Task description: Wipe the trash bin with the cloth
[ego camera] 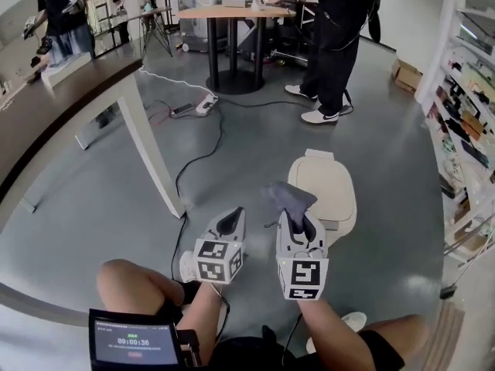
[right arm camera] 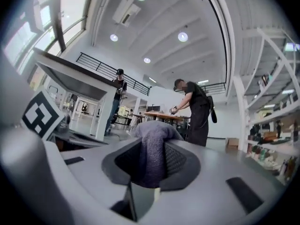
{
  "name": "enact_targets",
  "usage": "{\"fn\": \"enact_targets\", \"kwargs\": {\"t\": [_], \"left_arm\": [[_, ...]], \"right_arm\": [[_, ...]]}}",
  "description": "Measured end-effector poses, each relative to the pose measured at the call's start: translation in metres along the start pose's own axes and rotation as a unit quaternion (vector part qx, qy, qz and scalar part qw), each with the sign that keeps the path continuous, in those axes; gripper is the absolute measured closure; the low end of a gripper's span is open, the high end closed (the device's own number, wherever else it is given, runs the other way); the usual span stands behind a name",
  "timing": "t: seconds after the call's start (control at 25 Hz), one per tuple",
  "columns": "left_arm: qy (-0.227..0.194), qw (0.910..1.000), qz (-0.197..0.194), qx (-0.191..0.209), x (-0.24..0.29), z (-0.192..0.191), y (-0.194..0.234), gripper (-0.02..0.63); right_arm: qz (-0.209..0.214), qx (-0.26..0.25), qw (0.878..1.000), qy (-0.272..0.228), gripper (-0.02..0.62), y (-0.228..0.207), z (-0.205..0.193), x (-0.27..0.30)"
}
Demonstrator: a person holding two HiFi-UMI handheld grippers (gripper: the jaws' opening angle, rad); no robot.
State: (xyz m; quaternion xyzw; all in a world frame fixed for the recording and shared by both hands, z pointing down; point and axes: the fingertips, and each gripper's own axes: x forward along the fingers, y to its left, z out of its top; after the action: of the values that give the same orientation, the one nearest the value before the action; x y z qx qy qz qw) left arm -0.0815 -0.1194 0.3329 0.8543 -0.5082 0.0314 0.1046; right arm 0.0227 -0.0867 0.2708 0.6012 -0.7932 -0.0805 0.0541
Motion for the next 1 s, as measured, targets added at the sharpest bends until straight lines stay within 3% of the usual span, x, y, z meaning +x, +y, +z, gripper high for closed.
{"fn": "enact_targets", "kwargs": {"t": [0.16,0.32,0.64,1.0], "left_arm": [[-0.028,0.9994,-0.015,0.013,-0.023,0.028,-0.039,0.606],[-0.048,0.9976,-0.032,0.037,-0.042,0.047,-0.078,0.606],[-0.038,0.9924,-0.093,0.071,-0.07,0.026,-0.137,0.606],[-0.044,0.9882,-0.115,0.091,-0.088,0.031,-0.162,0.606]], "right_arm": [[-0.029,-0.016,0.999,-0.01,0.502,-0.033,0.024,-0.049],[-0.041,-0.01,0.999,-0.003,0.502,-0.042,0.021,-0.084],[-0.078,0.039,0.996,0.022,0.502,-0.058,-0.003,-0.147],[-0.091,0.0,0.995,0.032,0.502,-0.062,-0.006,-0.171]]}}
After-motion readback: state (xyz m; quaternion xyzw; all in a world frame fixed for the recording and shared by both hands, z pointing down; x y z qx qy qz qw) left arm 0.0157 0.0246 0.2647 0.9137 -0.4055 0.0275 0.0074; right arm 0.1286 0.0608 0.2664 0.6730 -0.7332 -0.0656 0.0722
